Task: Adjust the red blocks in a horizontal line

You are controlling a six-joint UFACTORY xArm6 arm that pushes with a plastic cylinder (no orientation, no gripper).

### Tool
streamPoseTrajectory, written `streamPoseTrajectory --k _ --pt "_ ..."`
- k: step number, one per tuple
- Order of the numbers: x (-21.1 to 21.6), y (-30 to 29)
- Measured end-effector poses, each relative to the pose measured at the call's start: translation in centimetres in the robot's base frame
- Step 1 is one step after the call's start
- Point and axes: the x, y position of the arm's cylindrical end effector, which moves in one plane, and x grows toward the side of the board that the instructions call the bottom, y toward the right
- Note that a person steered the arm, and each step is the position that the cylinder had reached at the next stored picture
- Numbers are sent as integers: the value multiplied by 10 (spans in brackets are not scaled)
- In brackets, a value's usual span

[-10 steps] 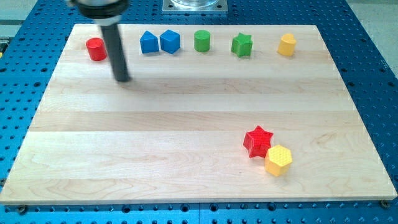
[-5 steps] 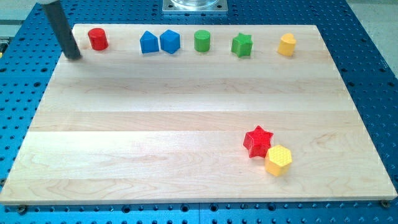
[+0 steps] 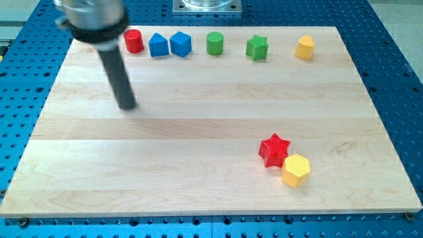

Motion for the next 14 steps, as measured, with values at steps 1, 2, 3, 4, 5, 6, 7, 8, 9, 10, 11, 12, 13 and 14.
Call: streamPoseTrajectory --k 1,2,3,4,5,6,7,8,9,10,11,12,13,14 --pt "8 119" --pt "0 262" --pt "34 329" --pt "138 329" --pt "149 241" --pt "109 179" --pt "74 143" --pt "155 146" --pt "145 203" --pt "89 190" --pt "34 145" --pt "115 137" --pt "113 227" --pt "54 248"
